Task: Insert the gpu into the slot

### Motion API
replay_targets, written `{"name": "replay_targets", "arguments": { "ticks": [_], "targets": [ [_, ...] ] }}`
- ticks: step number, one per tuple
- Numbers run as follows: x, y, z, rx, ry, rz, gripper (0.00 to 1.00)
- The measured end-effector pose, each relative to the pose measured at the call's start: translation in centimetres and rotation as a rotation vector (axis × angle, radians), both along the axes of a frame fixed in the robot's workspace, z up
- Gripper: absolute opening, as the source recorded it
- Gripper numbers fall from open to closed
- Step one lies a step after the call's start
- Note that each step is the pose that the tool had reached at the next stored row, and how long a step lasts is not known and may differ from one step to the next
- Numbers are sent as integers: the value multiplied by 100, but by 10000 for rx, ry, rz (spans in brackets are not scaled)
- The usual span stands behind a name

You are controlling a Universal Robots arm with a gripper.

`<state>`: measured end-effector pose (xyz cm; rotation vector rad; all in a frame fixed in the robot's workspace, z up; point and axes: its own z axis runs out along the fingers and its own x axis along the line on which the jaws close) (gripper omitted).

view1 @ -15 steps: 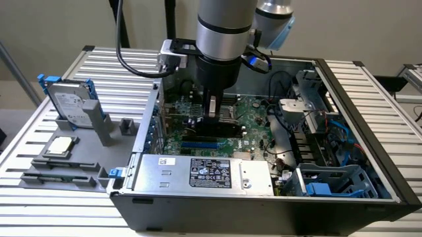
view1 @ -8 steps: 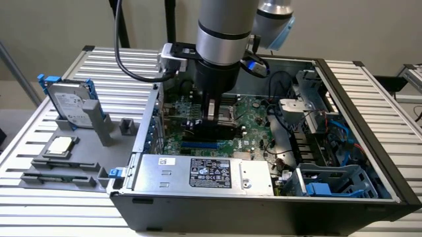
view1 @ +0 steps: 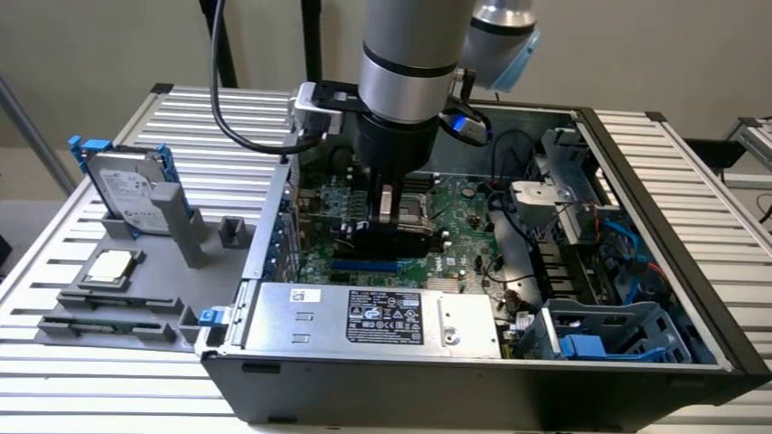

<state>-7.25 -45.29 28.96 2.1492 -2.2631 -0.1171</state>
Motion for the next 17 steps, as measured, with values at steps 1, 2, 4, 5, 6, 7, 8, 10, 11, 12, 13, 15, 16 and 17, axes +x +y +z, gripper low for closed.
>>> {"name": "replay_targets", "arguments": {
  "ticks": [1,2,4,5,6,7,8,10,11,12,13,15,16,17],
  "targets": [
    [0,0,-7,4,-2,1,26],
    [0,0,-16,1,-1,1,26],
    [0,0,-43,-1,0,1,26],
    [0,0,-56,-1,0,1,26],
    [0,0,-69,-2,1,0,26],
    [-2,0,-81,-1,2,0,26],
    [-4,1,-90,-2,2,0,26],
    [-10,4,-103,-2,2,0,26],
    [-12,5,-107,-4,3,1,26],
    [-13,7,-112,-3,2,1,26],
    [-15,9,-117,-4,3,0,26],
    [-17,19,-128,-5,2,0,26],
    [-17,24,-133,-6,2,0,26],
    [-17,27,-138,-8,2,1,26]
  ]
}}
